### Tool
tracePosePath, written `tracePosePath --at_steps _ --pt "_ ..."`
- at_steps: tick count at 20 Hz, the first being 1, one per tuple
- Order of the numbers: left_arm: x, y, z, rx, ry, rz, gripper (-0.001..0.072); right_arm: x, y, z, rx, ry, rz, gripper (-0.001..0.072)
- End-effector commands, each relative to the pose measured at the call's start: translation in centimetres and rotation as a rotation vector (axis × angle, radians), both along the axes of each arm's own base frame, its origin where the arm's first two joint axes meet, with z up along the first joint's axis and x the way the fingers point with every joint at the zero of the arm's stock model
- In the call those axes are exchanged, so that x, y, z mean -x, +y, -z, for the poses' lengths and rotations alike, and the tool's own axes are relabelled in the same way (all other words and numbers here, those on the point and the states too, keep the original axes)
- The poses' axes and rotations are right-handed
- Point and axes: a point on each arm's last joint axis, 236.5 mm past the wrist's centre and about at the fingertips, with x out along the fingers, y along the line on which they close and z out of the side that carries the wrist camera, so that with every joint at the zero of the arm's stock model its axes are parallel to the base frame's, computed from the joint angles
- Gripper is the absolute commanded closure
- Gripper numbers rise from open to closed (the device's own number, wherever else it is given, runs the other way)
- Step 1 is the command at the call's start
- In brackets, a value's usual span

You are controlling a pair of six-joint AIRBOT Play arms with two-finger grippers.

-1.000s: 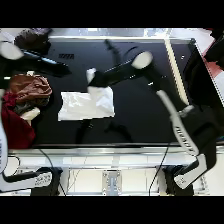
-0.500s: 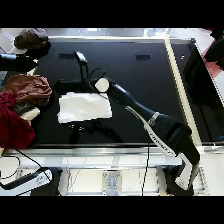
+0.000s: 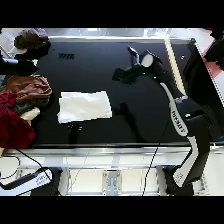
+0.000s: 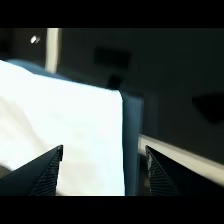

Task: Fold the shirts.

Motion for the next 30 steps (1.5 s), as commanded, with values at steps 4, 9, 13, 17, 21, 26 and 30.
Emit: tracePosePath --at_steps 4,9,13,17,21,26,30 --pt "0.0 0.0 1.2 0.011 0.021 -0.005 0.0694 2.9 -0.3 5.2 -0.171 0.262 -0.042 0.0076" --pt "0.0 0.0 1.2 0.011 0.021 -0.005 0.0693 6.4 4.6 8.9 -0.163 0.312 -0.178 0.0076" --pt "0.0 0.0 1.2 0.011 0.021 -0.005 0.0693 9.0 8.6 9.4 -0.208 0.335 -0.259 0.0077" --pt "0.0 0.0 1.2 0.011 0.022 -0.004 0.0693 11.1 13.4 7.3 -0.32 0.294 -0.347 0.0206" --pt "0.0 0.0 1.2 0.011 0.022 -0.004 0.0693 10.2 15.0 4.5 -0.373 0.226 -0.363 0.0692" --pt "0.1 0.0 1.3 0.011 0.029 -0.001 0.0694 3.3 1.8 2.8 0.1 0.036 -0.307 0.0692" --pt "0.3 -0.1 1.5 0.011 0.038 0.003 0.0693 0.5 -17.4 -2.2 0.453 -0.037 -0.06 0.0692"
